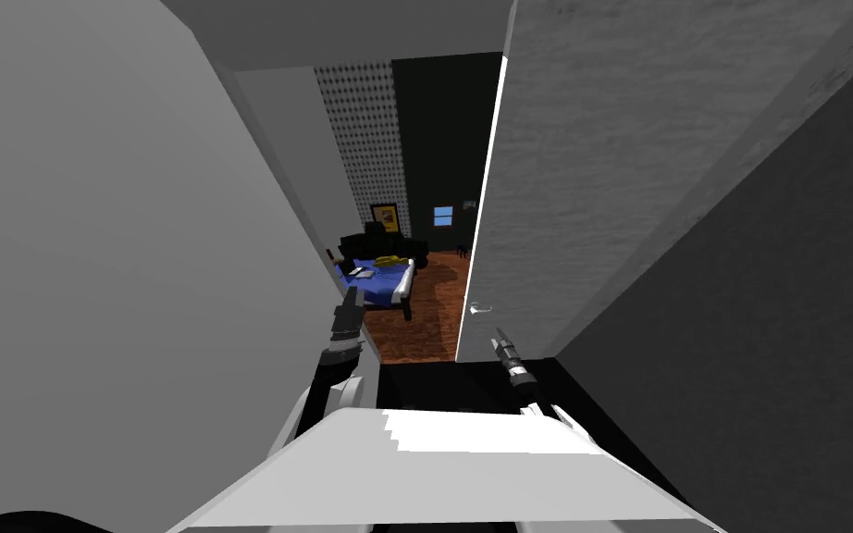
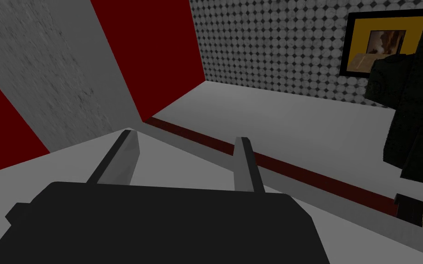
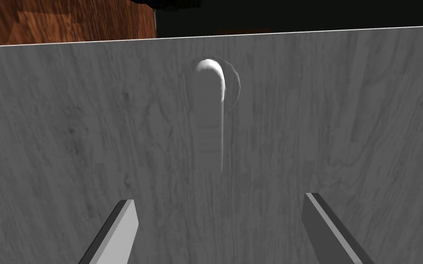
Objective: Pull the door open
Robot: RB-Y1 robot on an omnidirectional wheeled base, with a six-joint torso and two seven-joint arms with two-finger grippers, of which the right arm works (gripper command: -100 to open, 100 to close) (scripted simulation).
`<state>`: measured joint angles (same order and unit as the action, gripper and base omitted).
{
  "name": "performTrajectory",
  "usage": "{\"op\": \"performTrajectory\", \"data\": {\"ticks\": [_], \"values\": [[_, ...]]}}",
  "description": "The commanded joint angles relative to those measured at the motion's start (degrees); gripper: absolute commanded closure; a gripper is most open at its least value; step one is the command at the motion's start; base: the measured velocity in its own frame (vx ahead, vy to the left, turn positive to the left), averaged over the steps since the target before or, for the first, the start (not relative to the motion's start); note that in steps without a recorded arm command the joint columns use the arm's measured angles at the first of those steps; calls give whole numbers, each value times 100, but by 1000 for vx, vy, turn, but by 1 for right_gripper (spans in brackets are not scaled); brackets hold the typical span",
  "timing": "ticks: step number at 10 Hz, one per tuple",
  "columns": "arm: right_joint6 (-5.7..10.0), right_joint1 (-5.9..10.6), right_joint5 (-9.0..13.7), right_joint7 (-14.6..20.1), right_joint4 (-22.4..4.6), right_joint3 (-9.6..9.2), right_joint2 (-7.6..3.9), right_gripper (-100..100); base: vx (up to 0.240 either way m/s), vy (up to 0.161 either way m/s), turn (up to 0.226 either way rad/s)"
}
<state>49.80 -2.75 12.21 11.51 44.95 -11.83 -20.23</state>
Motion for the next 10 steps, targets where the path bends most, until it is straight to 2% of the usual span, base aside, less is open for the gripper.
{"op": "performTrajectory", "data": {"ticks": [1,3,5,7,10], "values": [[6,7,7,2,-23,19,-2,-100,62,-123,129],[25,28,31,8,-98,82,-7,-100,71,-141,277],[55,61,67,16,-214,178,-16,-100,139,-9,212],[70,79,86,21,-276,229,-21,-100,202,54,-17],[88,99,108,27,-346,288,-26,-100,196,57,-106]]}}
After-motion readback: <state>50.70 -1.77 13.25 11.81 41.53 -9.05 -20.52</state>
